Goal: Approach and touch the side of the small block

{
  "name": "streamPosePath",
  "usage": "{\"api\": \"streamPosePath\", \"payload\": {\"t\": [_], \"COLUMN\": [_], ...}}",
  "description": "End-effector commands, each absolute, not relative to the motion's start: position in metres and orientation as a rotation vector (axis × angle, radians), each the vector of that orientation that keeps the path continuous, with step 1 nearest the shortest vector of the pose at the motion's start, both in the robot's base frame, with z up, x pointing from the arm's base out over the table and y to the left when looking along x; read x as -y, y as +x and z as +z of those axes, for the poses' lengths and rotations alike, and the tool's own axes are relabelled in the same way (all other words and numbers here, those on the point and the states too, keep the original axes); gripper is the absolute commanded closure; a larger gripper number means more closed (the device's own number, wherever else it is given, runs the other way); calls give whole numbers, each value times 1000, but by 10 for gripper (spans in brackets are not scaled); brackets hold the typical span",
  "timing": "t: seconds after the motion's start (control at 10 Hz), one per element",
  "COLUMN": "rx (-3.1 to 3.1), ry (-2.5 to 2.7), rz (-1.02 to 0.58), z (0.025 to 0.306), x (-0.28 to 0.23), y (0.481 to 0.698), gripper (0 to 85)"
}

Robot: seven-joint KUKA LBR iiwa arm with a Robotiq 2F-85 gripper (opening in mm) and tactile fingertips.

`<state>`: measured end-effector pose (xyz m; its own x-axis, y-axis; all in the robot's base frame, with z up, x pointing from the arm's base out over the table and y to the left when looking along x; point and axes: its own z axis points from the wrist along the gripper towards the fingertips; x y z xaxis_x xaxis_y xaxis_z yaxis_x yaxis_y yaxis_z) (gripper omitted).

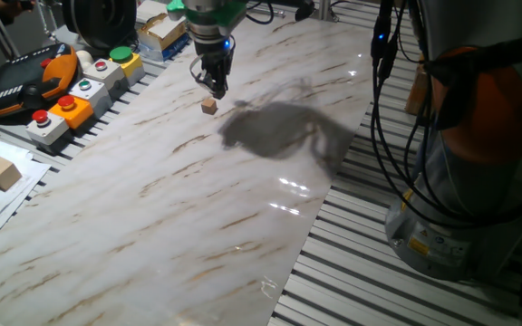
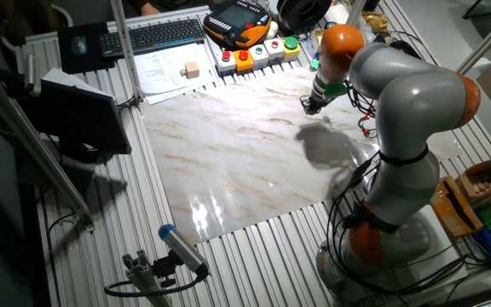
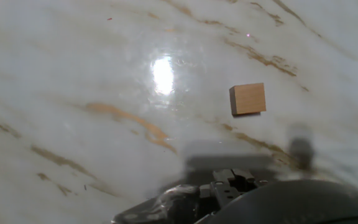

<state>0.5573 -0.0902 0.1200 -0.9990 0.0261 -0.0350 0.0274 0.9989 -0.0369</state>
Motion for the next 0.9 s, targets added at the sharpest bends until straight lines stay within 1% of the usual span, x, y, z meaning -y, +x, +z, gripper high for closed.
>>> {"api": "streamPosePath", "payload": {"t": [0.0, 0.5, 0.8], "rx": [-3106, -3076, -3072], "ry": [60, 49, 31], "rz": [-54, -64, -34], "z": [120, 119, 114], "x": [90, 93, 110], "y": [557, 559, 573], "gripper": [843, 843, 843]}}
